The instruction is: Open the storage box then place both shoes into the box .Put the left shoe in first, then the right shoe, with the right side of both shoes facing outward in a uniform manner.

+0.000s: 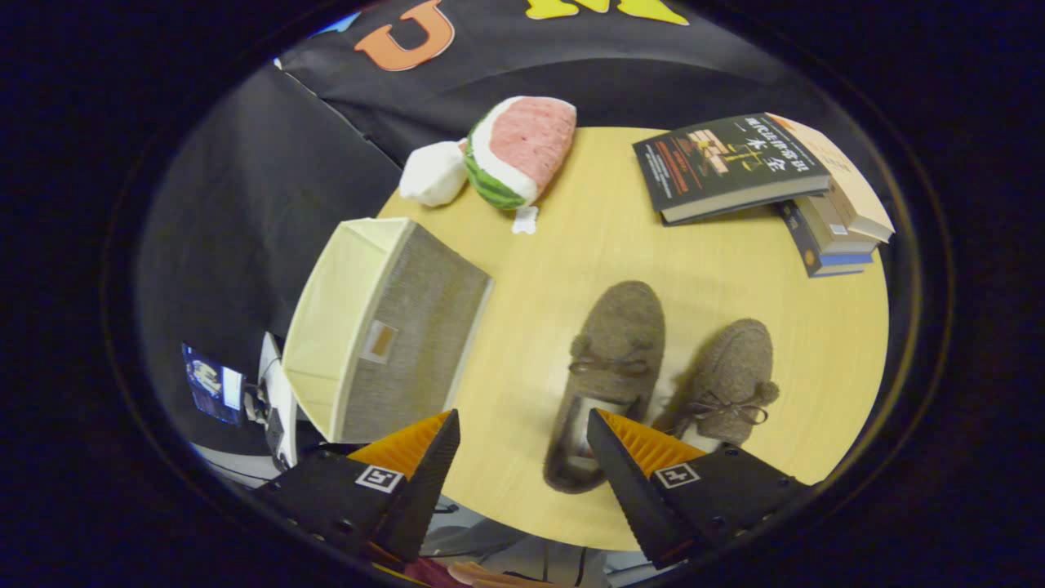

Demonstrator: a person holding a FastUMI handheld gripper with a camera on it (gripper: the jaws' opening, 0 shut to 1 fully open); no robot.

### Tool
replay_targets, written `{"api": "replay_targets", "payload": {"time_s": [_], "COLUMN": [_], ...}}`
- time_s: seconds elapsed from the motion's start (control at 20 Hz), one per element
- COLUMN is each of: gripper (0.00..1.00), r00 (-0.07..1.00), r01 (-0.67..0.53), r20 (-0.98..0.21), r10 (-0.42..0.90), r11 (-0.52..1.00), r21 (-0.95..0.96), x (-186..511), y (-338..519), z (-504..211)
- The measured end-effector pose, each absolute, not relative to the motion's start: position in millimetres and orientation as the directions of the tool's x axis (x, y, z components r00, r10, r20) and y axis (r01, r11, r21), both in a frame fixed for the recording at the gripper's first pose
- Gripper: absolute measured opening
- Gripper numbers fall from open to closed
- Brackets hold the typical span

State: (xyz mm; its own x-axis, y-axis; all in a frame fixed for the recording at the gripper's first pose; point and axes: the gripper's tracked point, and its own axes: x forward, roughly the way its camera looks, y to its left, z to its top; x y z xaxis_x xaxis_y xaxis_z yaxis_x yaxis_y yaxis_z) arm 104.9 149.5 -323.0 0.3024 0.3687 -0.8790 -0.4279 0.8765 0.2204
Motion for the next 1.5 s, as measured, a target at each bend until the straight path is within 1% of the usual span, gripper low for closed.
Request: {"api": "replay_targets", "payload": {"time_s": [0.2,0.3,0.35,0.45,0.5,0.6,0.65,0.75,0.85,0.95,1.05,1.2,1.25,1.5], "gripper": [0.95,0.95,0.9,0.8,0.79,0.75,0.68,0.55,0.4,0.41,0.1,0.09,0.01,0.0], "r00": [0.28,0.313,0.323,0.317,0.318,0.322,0.308,0.315,0.298,0.279,0.259,0.261,0.246,0.197], "r01": [-0.398,-0.375,-0.358,-0.333,-0.32,-0.293,-0.286,-0.269,-0.238,-0.237,-0.213,-0.178,-0.17,-0.118], "r20": [-0.901,-0.912,-0.916,-0.913,-0.914,-0.925,-0.933,-0.937,-0.943,-0.947,-0.952,-0.951,-0.956,-0.958], "r10": [0.331,0.265,0.237,0.259,0.253,0.202,0.187,0.153,0.15,0.157,0.165,0.168,0.161,0.208], "r11": [0.894,0.917,0.927,0.931,0.936,0.95,0.953,0.961,0.968,0.967,0.971,0.976,0.978,0.975], "r21": [0.205,0.138,0.113,0.148,0.148,0.106,0.097,0.067,0.079,0.091,0.111,0.124,0.121,0.187], "x": [100.5,110.2,114.2,115.5,116.8,120.7,119.1,123.0,122.0,123.2,121.1,119.3,117.6,102.9], "y": [122.3,108.7,103.3,106.6,104.3,96.1,94.1,88.4,89.4,94.1,97.3,97.5,94.8,97.9], "z": [-357.1,-372.0,-378.4,-386.6,-388.1,-394.3,-395.5,-398.7,-405.1,-413.8,-415.0,-414.0,-410.5,-397.9]}}
